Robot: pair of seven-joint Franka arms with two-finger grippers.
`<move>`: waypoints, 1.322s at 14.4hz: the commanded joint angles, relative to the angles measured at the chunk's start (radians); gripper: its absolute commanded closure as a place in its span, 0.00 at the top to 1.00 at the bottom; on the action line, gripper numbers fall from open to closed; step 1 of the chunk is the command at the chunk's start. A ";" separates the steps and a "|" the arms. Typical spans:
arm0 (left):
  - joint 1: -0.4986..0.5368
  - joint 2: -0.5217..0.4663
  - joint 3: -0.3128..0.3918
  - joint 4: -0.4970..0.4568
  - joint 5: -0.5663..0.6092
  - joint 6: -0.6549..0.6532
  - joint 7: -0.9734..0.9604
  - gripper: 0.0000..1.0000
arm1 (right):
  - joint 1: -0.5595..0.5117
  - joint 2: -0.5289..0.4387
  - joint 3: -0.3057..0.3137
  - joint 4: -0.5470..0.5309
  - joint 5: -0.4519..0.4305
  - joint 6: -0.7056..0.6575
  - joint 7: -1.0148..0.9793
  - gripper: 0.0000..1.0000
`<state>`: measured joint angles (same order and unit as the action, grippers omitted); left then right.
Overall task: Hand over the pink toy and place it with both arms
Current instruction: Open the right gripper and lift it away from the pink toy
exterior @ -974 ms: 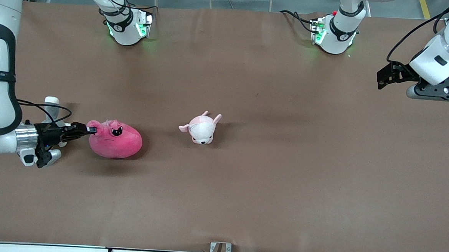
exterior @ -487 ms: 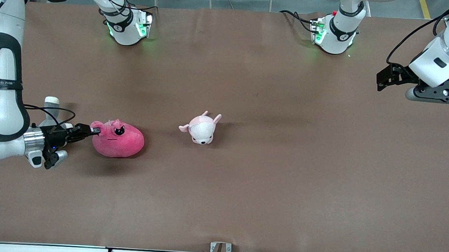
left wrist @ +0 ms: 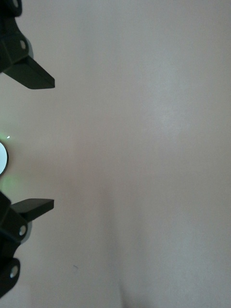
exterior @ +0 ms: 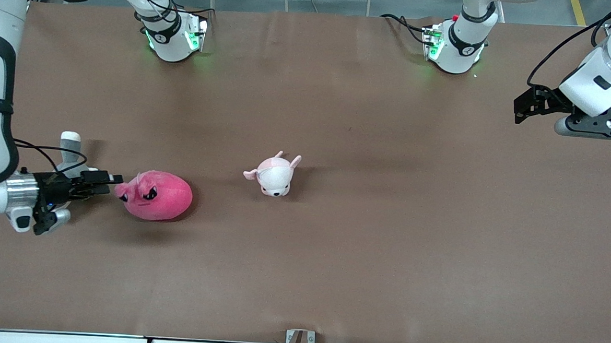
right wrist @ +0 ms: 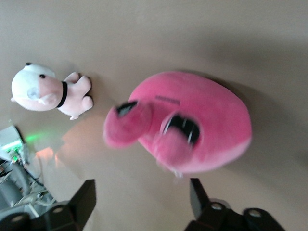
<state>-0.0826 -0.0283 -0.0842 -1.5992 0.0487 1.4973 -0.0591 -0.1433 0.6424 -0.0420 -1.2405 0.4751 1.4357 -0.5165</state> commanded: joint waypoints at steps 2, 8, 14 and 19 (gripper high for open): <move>-0.008 0.010 -0.024 0.021 -0.016 -0.006 -0.007 1.00 | 0.005 -0.124 0.019 0.009 -0.131 -0.017 0.186 1.00; -0.009 0.013 -0.042 0.036 -0.006 -0.003 -0.021 1.00 | 0.034 -0.279 0.019 0.018 -0.374 -0.006 0.426 1.00; 0.021 0.004 -0.032 0.027 -0.015 0.000 -0.025 1.00 | 0.033 -0.331 0.016 0.084 -0.471 -0.015 0.421 1.00; 0.096 -0.007 -0.032 0.024 -0.058 0.014 -0.007 1.00 | 0.024 -0.343 0.019 0.089 -0.492 -0.001 0.443 1.00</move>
<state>-0.0248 -0.0216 -0.1143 -1.5733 0.0290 1.5015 -0.0780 -0.1179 0.3139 -0.0378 -1.1531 0.0071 1.4312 -0.1030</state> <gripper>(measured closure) 0.000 0.000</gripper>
